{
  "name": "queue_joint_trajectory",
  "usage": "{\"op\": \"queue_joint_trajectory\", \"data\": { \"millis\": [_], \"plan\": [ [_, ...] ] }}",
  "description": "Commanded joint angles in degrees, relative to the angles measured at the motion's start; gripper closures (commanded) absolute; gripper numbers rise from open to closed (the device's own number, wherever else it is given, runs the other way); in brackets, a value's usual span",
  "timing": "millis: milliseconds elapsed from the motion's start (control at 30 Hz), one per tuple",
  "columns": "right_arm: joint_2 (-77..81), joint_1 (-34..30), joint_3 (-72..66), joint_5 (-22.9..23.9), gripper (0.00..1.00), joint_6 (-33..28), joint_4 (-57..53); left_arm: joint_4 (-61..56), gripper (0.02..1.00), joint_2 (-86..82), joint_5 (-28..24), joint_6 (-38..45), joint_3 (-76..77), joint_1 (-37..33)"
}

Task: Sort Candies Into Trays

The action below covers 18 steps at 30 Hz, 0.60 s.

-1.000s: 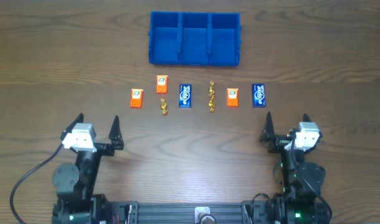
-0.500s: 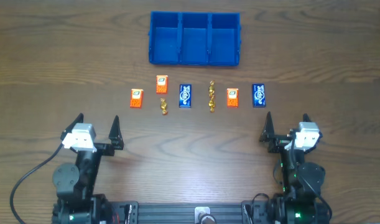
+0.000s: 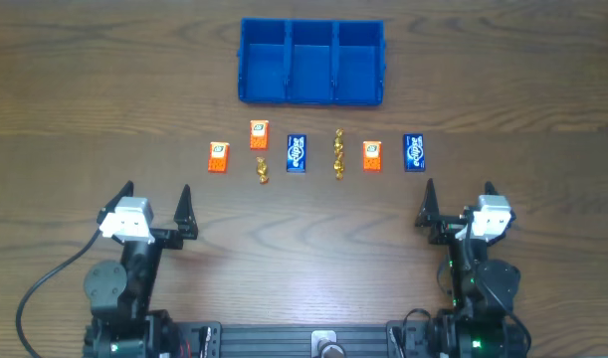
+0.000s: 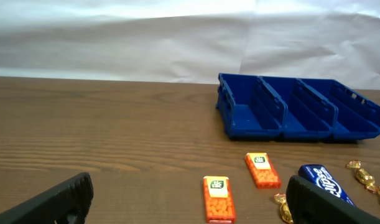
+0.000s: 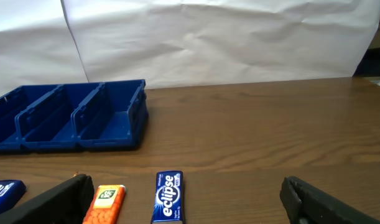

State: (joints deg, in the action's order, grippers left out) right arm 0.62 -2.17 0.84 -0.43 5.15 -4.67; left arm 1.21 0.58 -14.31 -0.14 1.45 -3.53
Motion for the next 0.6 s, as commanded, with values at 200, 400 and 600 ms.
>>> {"op": "queue_joint_trajectory", "data": {
  "millis": [200,400,600],
  "plan": [
    [-0.46,-0.31,-0.39,0.37,0.003,-0.72,-0.11,1.77,0.02,-0.35,-1.51,-0.07,-1.18,0.24],
    [-0.46,-0.31,-0.39,0.37,0.003,-0.72,-0.11,3.56,0.02,6.64,-4.11,-0.33,5.4,0.31],
    [-0.46,-0.31,-0.39,0.37,0.003,-0.72,-0.11,15.39,0.02,29.62,-4.81,-0.33,30.12,2.67]
  ]
}}
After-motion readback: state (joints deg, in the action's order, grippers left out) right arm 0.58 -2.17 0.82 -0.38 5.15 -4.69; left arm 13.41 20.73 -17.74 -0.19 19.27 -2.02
